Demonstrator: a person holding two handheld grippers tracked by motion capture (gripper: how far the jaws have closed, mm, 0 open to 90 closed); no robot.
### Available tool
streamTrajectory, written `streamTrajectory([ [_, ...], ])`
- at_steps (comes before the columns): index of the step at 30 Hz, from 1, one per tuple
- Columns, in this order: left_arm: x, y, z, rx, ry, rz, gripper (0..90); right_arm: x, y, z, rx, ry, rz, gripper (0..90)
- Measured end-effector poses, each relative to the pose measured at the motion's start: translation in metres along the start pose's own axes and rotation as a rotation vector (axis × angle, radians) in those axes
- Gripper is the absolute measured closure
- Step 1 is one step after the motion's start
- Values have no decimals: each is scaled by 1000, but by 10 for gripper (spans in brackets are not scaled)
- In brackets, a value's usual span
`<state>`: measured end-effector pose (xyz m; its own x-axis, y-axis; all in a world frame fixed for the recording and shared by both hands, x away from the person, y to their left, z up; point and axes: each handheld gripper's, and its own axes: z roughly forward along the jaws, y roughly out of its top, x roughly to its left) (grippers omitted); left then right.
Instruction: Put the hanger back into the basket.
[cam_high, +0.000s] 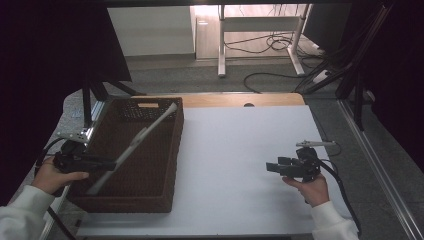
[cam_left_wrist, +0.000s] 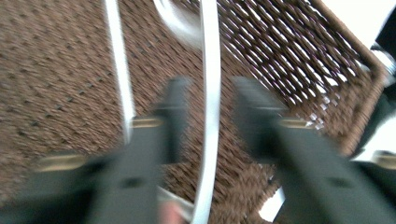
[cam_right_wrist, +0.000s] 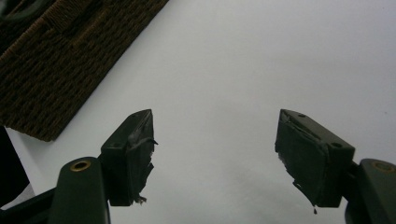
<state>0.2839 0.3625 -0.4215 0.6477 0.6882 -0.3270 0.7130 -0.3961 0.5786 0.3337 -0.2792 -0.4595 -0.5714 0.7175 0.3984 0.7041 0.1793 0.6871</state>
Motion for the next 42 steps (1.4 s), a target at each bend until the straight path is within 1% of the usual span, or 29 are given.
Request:
streamTrajectory([
  [1, -1, 1, 0, -10, 24, -2, 428, 0, 0, 0, 0, 0, 0, 284],
  [3, -2, 3, 0, -24, 33, -7, 325, 0, 0, 0, -1, 2, 2, 284],
  [4, -4, 4, 0, -31, 39, -7, 297, 0, 0, 0, -4, 3, 3, 284],
  [9, -10, 9, 3, -67, 29, -6, 274, -1, 0, -1, -6, 1, 3, 284],
  [11, -14, 12, 6, -76, 33, -4, 267, -1, 0, -1, -5, 2, 2, 284],
  [13, -19, 15, 9, -85, 66, -21, 264, -1, 0, -2, -10, 3, 4, 284],
  [15, -26, 19, 12, -89, 120, -29, 265, -1, 0, -2, -15, 5, 0, 283],
  [17, -35, 22, 14, -101, 160, -16, 266, -1, 1, -3, -19, 12, -5, 282],
  [20, -51, 27, 18, -132, 215, 15, 268, -2, 1, -4, -27, 9, -9, 278],
  [22, -60, 29, 23, -135, 225, 24, 268, -2, 1, -5, -35, 8, -13, 274],
  [23, -64, 29, 26, -136, 232, 19, 267, -2, 1, -6, -41, 10, -15, 274],
  [26, -76, 30, 35, -137, 295, -13, 268, 0, 1, -9, -53, 13, -28, 274],
  [27, -80, 30, 36, -152, 289, -12, 268, 0, 1, -9, -57, 13, -33, 273],
  [29, -87, 30, 40, -179, 254, -4, 271, 1, 1, -11, -66, 7, -51, 274],
  [32, -99, 31, 47, -200, 216, 14, 275, 1, 1, -13, -77, 7, -85, 271],
  [35, -111, 29, 55, -212, 182, 35, 277, 2, 0, -14, -74, 3, -115, 269],
  [38, -125, 25, 61, -231, 167, 64, 287, 2, -1, -14, -62, -5, -127, 264],
  [42, -136, 19, 67, -250, 119, 83, 287, 2, -2, -15, -61, -10, -138, 257],
])
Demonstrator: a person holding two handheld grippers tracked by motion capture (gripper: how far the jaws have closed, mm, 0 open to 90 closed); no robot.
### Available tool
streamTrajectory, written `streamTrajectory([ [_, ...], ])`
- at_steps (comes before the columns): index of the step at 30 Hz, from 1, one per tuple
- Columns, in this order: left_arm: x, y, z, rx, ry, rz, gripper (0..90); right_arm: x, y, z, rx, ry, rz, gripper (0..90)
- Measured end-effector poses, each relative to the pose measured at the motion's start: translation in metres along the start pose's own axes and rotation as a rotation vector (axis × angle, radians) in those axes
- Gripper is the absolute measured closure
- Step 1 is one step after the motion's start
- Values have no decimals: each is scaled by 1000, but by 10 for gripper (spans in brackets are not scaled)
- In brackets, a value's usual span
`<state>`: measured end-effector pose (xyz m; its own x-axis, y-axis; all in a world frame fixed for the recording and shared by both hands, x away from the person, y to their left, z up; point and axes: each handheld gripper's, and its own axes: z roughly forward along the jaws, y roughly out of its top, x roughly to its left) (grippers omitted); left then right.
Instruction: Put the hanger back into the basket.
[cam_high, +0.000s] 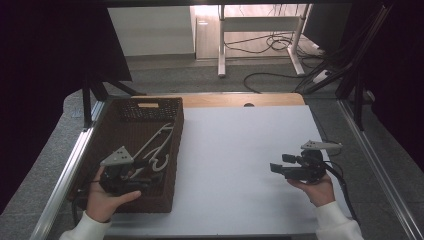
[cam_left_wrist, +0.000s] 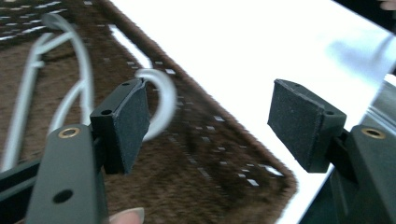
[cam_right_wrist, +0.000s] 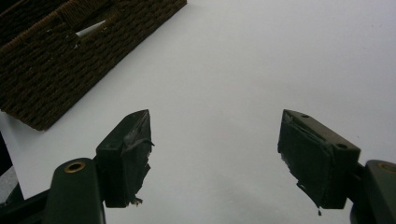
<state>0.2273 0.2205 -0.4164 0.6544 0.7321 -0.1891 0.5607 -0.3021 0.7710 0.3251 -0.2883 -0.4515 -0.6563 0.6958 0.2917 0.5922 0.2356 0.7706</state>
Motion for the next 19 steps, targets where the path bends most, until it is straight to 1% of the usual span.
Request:
streamTrajectory([
  [1, -2, -2, 2, -4, -12, -1, 288, 0, 0, -1, 0, -2, 2, 256],
  [3, -4, -4, 6, 4, -48, -2, 288, -1, -1, -2, -5, -2, 6, 253],
  [4, -5, -5, 8, 8, -46, 1, 288, 0, -1, -3, -10, -2, 3, 251],
  [6, -6, -6, 10, 12, -29, 9, 289, 1, -2, -6, -23, 13, -10, 249],
  [9, -5, -6, 12, 9, -35, 4, 289, 2, -2, -7, -39, 22, -27, 249],
  [12, -3, -5, 11, 1, -36, 0, 290, 2, -2, -7, -36, 9, -40, 246],
  [15, -3, -5, 11, -1, -24, 2, 290, 4, -3, -7, -37, 0, -61, 240],
  [19, -3, -6, 13, 0, -16, -2, 288, 6, -4, -7, -37, -13, -76, 223],
])
